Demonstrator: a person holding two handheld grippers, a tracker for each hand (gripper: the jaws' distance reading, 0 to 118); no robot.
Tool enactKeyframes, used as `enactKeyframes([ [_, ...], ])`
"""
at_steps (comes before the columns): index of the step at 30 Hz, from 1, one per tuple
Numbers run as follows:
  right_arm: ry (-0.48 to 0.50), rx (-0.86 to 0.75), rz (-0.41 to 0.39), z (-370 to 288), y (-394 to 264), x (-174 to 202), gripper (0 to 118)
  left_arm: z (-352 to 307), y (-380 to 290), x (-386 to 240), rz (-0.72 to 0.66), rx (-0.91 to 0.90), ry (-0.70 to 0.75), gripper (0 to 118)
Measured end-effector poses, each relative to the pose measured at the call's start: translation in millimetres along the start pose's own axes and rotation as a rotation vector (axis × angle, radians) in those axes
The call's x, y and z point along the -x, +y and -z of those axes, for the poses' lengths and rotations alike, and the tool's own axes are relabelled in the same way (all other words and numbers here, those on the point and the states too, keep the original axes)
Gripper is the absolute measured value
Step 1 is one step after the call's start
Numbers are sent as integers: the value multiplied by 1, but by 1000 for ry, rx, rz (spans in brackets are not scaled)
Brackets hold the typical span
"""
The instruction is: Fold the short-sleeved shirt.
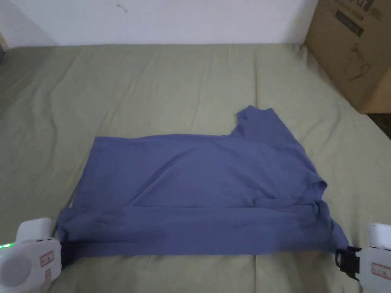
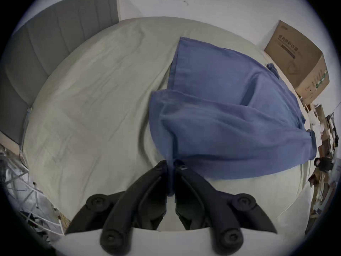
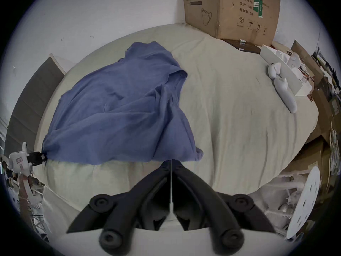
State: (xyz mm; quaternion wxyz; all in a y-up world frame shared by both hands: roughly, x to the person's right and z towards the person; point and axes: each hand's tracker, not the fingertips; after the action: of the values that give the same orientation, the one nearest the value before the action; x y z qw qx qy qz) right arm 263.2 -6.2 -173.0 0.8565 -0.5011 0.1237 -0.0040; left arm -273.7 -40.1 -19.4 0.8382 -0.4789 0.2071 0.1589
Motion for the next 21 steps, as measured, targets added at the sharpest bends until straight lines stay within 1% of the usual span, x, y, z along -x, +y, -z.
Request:
enactKeyframes([
  [1, 2, -14, 7, -1, 3, -1, 17, -2, 1, -1, 13, -5, -2, 6],
  [3, 2, -23, 3, 3, 12, -3, 88, -11, 2, -3, 43, 2, 5, 6],
  [4, -8, -31, -3, 6, 14, -4, 95, -14, 3, -4, 47, -2, 5, 6],
  [5, -27, -65, -9, 7, 19, -5, 95, -17, 3, -5, 50, -6, 5, 6],
  [7, -47, -83, -22, 23, 28, -8, 94, -25, 6, -3, 50, -17, -3, 6],
  [8, -47, -79, -21, 31, 30, -9, 90, -26, 7, -3, 44, -21, -8, 6],
  [9, -39, -37, -4, 47, 34, -14, 68, -27, 8, -3, 37, -22, -17, 6],
  [10, -21, 35, -11, 63, 34, -16, 0, -27, 10, -2, 36, -21, -20, 6],
  [11, -18, 87, -18, 78, 33, -16, 0, -27, 10, -2, 34, -21, -21, 6],
  [12, -27, 93, 20, 86, 24, -10, 0, -26, 10, -1, 28, -16, -44, 6],
  [14, -104, 32, -32, 68, 26, -1, 0, -25, 10, 1, 28, -11, -34, 6],
  [15, -81, 17, -29, 57, 29, 1, 0, -26, 8, 1, 35, -14, -38, 6],
  [16, -23, 12, -34, 50, 24, 18, 0, -28, 8, 2, 39, -14, -42, 6],
  [17, -31, 18, -41, 45, 24, 21, 0, -28, 9, 3, 41, -12, -46, 6],
  [18, -69, 8, -75, 40, 25, 25, 0, -29, 10, 6, 43, -11, -53, 6],
  [19, -93, -5, -99, 40, 26, 19, 0, -32, 11, 8, 42, -13, -58, 6],
  [21, -58, -1, -75, 39, 27, 3, 0, -42, 11, 10, 46, -27, -80, 6],
])
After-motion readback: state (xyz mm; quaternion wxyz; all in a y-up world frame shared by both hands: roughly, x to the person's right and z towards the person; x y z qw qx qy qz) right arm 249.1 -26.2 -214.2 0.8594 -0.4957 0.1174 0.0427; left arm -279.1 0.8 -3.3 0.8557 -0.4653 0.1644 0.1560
